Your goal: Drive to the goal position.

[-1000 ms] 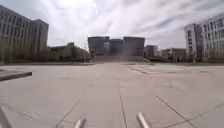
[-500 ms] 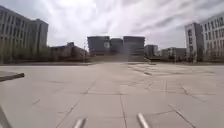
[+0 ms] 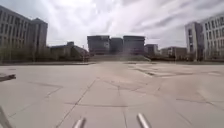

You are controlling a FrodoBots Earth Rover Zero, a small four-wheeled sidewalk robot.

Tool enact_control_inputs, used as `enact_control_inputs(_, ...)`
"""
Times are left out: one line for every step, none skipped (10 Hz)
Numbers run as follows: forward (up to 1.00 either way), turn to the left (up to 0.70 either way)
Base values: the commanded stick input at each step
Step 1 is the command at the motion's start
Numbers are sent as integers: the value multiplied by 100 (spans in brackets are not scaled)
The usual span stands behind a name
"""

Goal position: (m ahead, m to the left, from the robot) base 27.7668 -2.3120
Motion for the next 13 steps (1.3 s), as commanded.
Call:
enact_control_inputs(100,0)
enact_control_inputs(100,0)
enact_control_inputs(100,0)
enact_control_inputs(100,0)
enact_control_inputs(100,0)
enact_control_inputs(100,0)
enact_control_inputs(100,0)
enact_control_inputs(100,0)
enact_control_inputs(100,0)
enact_control_inputs(100,0)
enact_control_inputs(100,0)
enact_control_inputs(100,0)
enact_control_inputs(100,0)
